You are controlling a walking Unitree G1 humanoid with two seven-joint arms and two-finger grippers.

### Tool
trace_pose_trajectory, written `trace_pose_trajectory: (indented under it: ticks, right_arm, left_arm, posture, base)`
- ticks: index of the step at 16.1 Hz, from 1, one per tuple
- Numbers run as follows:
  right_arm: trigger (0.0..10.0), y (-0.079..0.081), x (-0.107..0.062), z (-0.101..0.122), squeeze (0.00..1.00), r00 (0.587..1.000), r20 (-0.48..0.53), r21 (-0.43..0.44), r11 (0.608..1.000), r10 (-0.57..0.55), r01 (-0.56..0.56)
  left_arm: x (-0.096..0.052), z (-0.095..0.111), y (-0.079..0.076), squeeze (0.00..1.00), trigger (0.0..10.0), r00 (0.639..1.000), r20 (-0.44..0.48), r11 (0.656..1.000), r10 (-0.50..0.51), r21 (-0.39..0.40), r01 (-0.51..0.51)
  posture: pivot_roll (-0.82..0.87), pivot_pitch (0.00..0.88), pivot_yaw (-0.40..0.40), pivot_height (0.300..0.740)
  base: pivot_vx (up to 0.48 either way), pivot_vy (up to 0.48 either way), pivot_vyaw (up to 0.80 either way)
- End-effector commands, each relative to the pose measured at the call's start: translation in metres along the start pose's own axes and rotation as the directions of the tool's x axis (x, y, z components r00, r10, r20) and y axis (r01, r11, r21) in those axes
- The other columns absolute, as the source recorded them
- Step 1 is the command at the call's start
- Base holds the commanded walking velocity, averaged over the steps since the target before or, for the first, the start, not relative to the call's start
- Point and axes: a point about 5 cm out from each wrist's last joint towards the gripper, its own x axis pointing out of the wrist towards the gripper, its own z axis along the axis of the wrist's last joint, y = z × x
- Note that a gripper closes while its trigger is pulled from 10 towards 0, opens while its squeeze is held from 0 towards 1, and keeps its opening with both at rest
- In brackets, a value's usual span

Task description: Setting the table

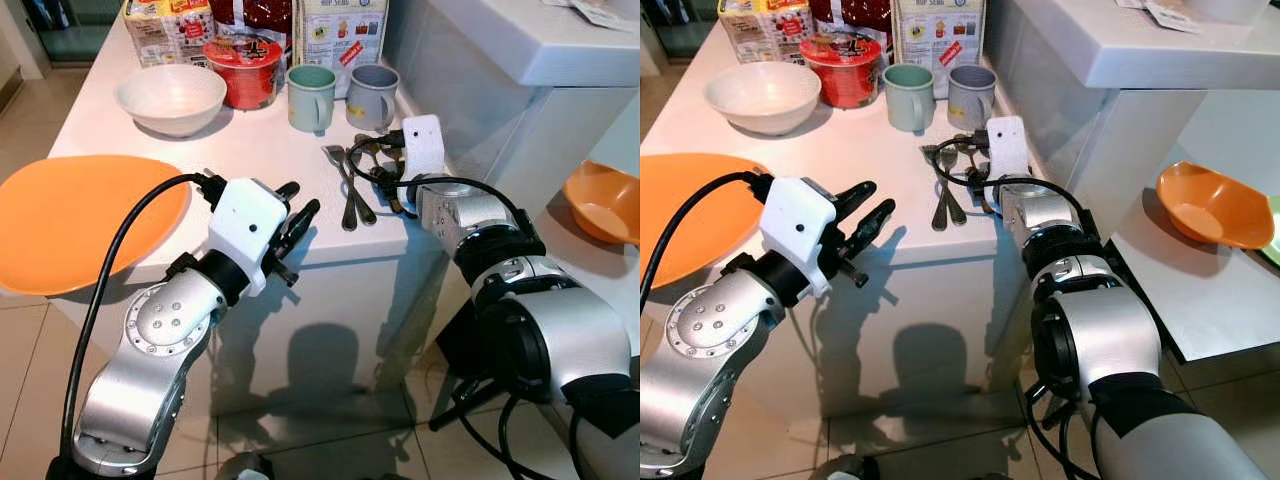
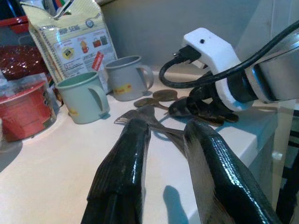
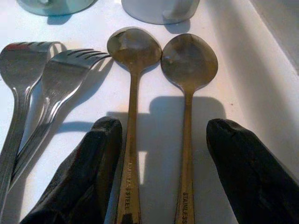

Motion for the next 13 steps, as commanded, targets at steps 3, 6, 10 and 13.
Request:
trace_pose_trajectory:
  ticks: [3,6,10,13]
  right_arm:
    - [10.0,-0.005,0.000,0.004,0.00,1.000,0.012,0.036,0.999,-0.025,0.025]
    - [10.0,-0.004,0.000,-0.002,0.00,0.999,-0.020,0.075,0.997,-0.030,0.032]
    - [0.0,-0.002,0.001,-0.012,0.00,0.998,-0.061,0.125,0.992,-0.020,0.028]
    - [0.0,0.001,0.001,-0.019,0.00,0.995,-0.096,0.143,0.990,0.009,0.005]
  left_arm:
    - [-0.002,0.007,-0.001,0.00,10.0,1.000,0.023,1.000,-0.003,0.001,0.003]
    - [-0.003,0.007,-0.003,0.00,10.0,1.000,0.021,1.000,-0.009,-0.001,0.009]
    - [-0.003,0.007,-0.003,0.00,10.0,1.000,0.020,1.000,-0.012,-0.001,0.012]
    - [-0.002,0.007,-0.003,0.00,10.0,1.000,0.017,1.000,-0.014,0.002,0.014]
  posture:
    - [0.10,0.133,-0.075,0.740]
    - [0.10,0.132,-0.077,0.740]
    - [0.10,0.124,-0.078,0.740]
    - [0.10,0.126,-0.078,0.740]
  base:
    - [0.000,0.000,0.00]
    - [0.000,0.000,0.00]
    - [0.000,0.000,0.00]
    - [0.000,0.000,0.00]
